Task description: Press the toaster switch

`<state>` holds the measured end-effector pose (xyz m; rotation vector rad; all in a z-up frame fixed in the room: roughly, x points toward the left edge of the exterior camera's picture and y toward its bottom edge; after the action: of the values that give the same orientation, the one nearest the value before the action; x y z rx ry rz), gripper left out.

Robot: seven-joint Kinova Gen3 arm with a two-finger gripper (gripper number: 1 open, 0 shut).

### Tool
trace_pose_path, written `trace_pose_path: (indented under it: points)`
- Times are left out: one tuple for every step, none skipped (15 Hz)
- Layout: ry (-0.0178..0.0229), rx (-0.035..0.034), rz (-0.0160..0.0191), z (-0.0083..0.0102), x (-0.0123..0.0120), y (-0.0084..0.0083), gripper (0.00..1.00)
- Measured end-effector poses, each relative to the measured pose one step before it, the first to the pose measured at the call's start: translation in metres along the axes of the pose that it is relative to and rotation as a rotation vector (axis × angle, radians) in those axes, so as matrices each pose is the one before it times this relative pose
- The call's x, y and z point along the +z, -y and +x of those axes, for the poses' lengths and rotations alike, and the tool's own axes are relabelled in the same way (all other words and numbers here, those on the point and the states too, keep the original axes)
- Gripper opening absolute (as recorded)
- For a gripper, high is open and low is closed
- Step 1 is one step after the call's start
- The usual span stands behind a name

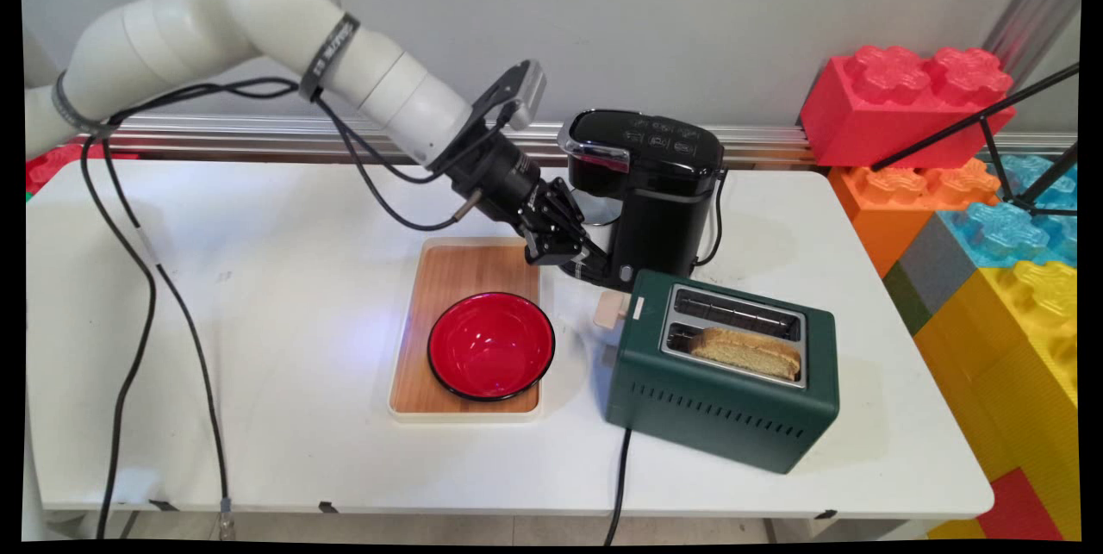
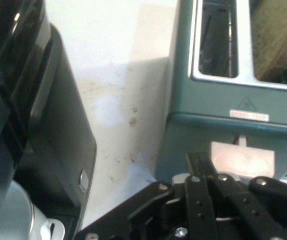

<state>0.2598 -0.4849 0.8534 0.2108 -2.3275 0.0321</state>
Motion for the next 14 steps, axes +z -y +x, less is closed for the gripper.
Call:
trace_pose_path:
  points:
    - [0.00626,0.00828,-0.00606,0.00363,-0.0017,0.00046,0.0]
    - [0.00874,0.01016,-0.00858,0.00412,-0.00191,0.0004,0.0]
    - [0.00913,0.00936,-0.00827,0.00352,-0.00194,0.0003,0.0]
    - [0.01257,0.01156,-0.01139,0.00353,-0.00202,-0.00045,0.0]
    - [0.01646,0.01356,-0.01283,0.00325,-0.00174,-0.00076,0.0]
    - [0.01878,0.01239,-0.01284,0.00188,-0.00078,-0.00141,0.0]
    - [0.01557,0.00947,-0.01018,0.00117,0.00009,-0.00155,0.0]
    - [0.01469,0.01056,-0.01062,0.00172,0.00102,-0.00164,0.0]
    - [0.01171,0.01012,-0.00935,0.00206,0.00181,-0.00146,0.0]
    - [0.00861,0.0081,-0.00663,0.00192,0.00208,-0.00109,0.0]
    - [0.00875,0.00839,-0.00531,0.00245,0.00266,-0.0011,0.0]
    - [0.0067,0.00653,-0.00272,0.00282,0.00263,-0.00072,0.0]
    - [0.00423,0.00274,-0.00112,0.00269,0.00236,-0.00039,0.0]
    - [0.00531,0.00185,-0.001,0.00275,0.00231,-0.00025,0.0]
